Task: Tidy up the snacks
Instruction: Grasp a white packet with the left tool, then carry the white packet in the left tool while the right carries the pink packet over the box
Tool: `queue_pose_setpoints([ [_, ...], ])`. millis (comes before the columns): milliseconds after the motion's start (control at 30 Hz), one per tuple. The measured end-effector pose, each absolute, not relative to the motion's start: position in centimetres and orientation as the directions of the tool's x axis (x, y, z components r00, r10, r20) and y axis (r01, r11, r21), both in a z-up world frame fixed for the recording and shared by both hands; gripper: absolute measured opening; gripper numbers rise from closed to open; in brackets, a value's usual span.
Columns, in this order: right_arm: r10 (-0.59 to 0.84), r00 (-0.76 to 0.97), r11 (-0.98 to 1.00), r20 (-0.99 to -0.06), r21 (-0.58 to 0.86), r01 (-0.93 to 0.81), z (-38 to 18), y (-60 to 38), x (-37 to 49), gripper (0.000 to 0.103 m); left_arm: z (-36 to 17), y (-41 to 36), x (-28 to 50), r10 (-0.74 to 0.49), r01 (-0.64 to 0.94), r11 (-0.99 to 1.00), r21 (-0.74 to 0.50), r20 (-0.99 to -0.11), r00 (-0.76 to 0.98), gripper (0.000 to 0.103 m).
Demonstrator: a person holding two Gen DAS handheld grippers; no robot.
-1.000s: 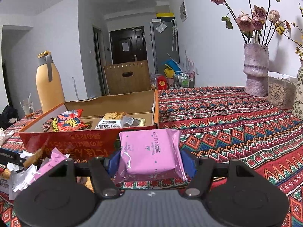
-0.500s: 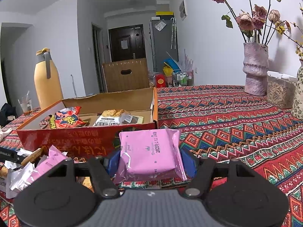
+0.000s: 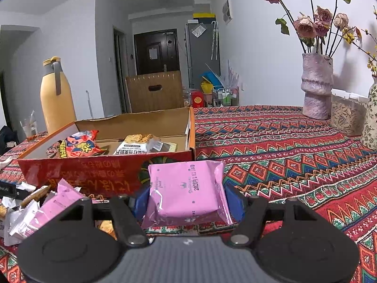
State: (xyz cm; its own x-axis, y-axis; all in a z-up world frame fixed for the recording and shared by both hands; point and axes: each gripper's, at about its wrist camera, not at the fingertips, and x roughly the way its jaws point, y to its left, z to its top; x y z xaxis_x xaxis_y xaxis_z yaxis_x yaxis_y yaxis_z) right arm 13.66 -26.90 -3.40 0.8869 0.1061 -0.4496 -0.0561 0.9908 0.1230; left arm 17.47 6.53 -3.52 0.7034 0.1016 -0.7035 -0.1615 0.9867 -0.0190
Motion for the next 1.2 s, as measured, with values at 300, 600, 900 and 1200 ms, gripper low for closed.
queue_pose_setpoints([
  [300, 0.104, 0.891, 0.991, -0.443, 0.118, -0.057, -3.2, -26.8, 13.6, 0.067, -2.5, 5.9, 16.6, 0.082, -0.129, 0.991, -0.022, -0.666, 0.742, 0.044],
  [600, 0.110, 0.905, 0.992, -0.412, 0.100, -0.074, -2.2, -26.6, 12.8, 0.067, -1.1, 5.8, 15.0, 0.059, -0.109, 0.993, -0.041, -0.629, 0.775, 0.042],
  [900, 0.126, 0.920, 0.991, -0.370, 0.093, -0.099, -0.7, -26.4, 11.6, 0.067, 1.1, 5.3, 13.4, 0.036, -0.084, 0.995, -0.056, -0.576, 0.817, 0.042],
  [1200, 0.136, 0.937, 0.990, -0.322, 0.085, -0.115, 1.4, -25.6, 11.5, 0.067, 3.5, 4.3, 13.3, -0.008, -0.037, 0.996, -0.077, -0.520, 0.854, 0.042],
])
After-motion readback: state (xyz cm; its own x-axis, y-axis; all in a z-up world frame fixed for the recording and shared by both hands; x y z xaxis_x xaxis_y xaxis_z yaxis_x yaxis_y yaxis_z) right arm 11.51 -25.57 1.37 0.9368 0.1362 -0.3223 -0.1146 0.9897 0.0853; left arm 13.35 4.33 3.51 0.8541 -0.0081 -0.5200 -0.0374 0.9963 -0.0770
